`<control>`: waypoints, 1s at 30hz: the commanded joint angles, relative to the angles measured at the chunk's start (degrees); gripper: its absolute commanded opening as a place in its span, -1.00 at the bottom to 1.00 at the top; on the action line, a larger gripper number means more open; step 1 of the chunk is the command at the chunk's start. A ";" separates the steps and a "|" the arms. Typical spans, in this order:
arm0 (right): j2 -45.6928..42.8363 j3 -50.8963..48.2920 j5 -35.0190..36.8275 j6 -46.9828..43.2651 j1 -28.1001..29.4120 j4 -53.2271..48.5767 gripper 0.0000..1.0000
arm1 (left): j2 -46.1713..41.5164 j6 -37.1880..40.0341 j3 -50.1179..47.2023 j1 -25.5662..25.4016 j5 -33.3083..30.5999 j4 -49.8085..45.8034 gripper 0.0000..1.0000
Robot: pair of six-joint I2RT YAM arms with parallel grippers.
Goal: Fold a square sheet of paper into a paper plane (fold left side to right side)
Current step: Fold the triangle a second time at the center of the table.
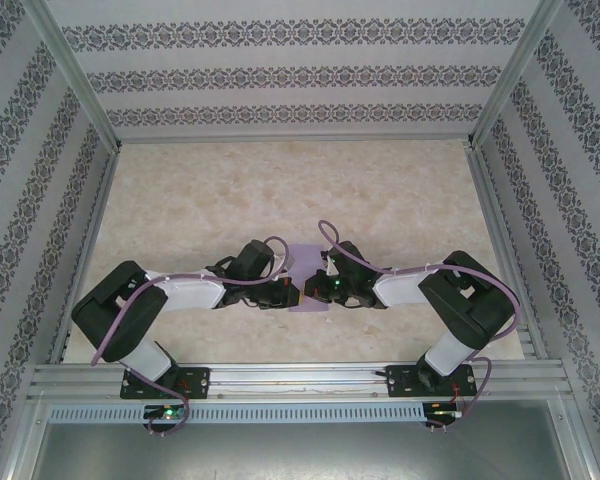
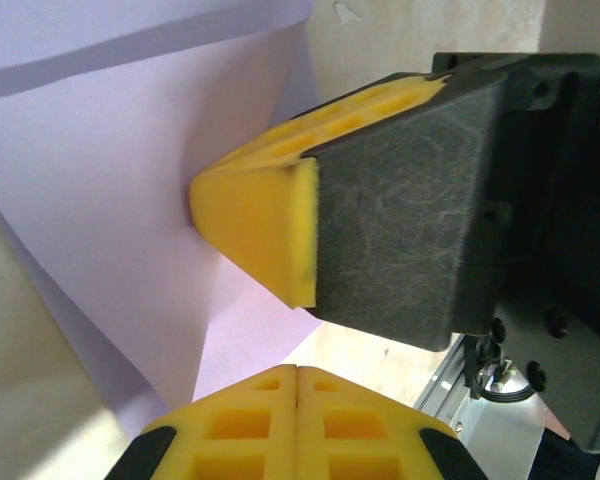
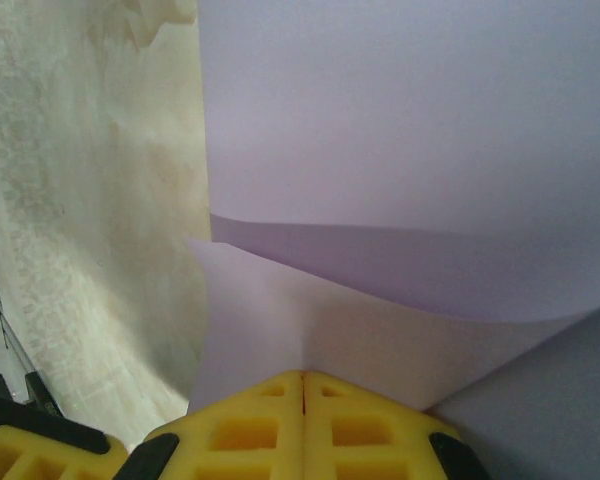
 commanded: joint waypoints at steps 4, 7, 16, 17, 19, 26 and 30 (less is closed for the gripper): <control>1.85 -2.12 1.15 0.01 0.68 -5.40 -1.00 | 2.65 -0.54 -0.91 -0.53 -1.04 3.01 -1.00; 2.02 -2.07 1.02 0.04 0.79 -5.41 -1.00 | 3.10 -0.39 -1.43 -0.55 -1.74 2.88 -1.00; 2.09 -2.00 0.98 -0.20 0.75 -5.75 -1.00 | 3.94 0.15 -1.85 -0.55 -2.62 2.44 -1.00; 2.08 -2.08 0.98 -0.19 0.78 -5.75 -1.00 | 3.79 0.22 -1.97 -0.53 -2.80 2.27 -1.00; 2.11 -2.09 1.00 -0.20 0.77 -5.75 -1.00 | 3.51 0.38 -2.02 -0.54 -3.06 2.17 -1.00; 2.20 -2.17 0.98 -0.20 0.80 -5.75 -1.00 | 2.54 0.81 -2.06 -0.54 -3.68 1.34 -1.00; 1.96 -1.92 0.56 -0.29 0.77 -5.77 -1.00 | 3.12 1.20 -2.32 -0.60 -3.87 1.11 -1.00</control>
